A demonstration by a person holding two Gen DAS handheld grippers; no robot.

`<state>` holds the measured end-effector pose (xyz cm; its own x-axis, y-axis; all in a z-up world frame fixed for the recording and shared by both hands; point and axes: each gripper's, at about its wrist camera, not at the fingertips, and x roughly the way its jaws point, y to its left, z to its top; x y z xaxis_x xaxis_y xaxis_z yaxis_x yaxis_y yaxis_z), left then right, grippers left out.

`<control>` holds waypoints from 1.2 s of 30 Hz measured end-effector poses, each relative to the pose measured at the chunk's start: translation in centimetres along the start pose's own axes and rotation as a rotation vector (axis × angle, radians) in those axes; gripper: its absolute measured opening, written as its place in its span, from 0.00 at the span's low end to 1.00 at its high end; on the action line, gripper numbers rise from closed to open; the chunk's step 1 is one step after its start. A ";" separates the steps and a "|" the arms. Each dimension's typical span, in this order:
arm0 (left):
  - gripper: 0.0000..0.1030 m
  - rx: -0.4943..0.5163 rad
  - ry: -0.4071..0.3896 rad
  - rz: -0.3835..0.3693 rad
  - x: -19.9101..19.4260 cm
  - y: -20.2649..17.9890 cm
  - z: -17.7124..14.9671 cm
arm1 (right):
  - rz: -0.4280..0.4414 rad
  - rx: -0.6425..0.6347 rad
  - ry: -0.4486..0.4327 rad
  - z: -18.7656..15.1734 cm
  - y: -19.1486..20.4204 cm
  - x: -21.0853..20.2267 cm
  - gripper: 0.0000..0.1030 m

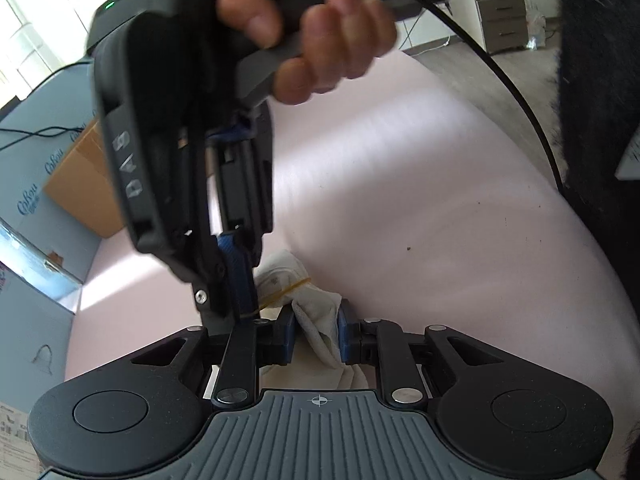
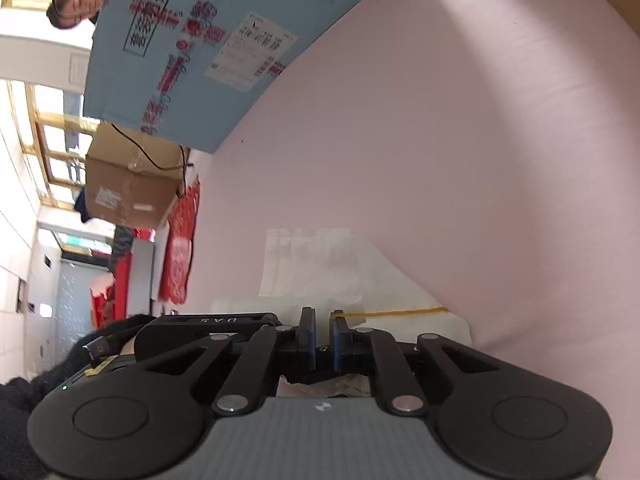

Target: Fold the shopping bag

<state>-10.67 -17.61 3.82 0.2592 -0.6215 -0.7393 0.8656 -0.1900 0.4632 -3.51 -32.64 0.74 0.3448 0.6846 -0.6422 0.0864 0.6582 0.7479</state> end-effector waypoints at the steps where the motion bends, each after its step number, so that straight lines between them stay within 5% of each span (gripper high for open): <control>1: 0.18 0.031 0.008 0.016 0.1 -0.5 0.1 | -0.008 0.036 0.005 0.1 -0.2 0.2 0.10; 5: 0.16 0.152 0.041 0.068 0.5 -2.4 0.7 | -0.068 0.070 0.038 0.7 0.2 1.2 0.08; 16: 0.15 0.407 0.085 0.108 1.6 -5.4 1.2 | -0.383 -0.323 0.431 4.1 6.9 5.4 0.10; 22: 0.15 0.387 0.039 0.118 1.7 -5.4 0.7 | -0.525 -0.609 0.662 3.3 10.8 7.5 0.11; 28: 0.15 0.378 0.028 0.127 2.2 -5.4 0.4 | -0.499 -0.705 0.764 3.7 11.6 8.0 0.12; 36: 0.14 0.417 0.024 0.131 2.6 -5.7 0.3 | -0.579 -0.860 0.992 3.7 13.8 11.6 0.12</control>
<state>-15.11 -18.39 -0.58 0.3690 -0.6440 -0.6702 0.5788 -0.4049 0.7078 5.13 -16.80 4.28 -0.3565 -0.0441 -0.9333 -0.7187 0.6512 0.2438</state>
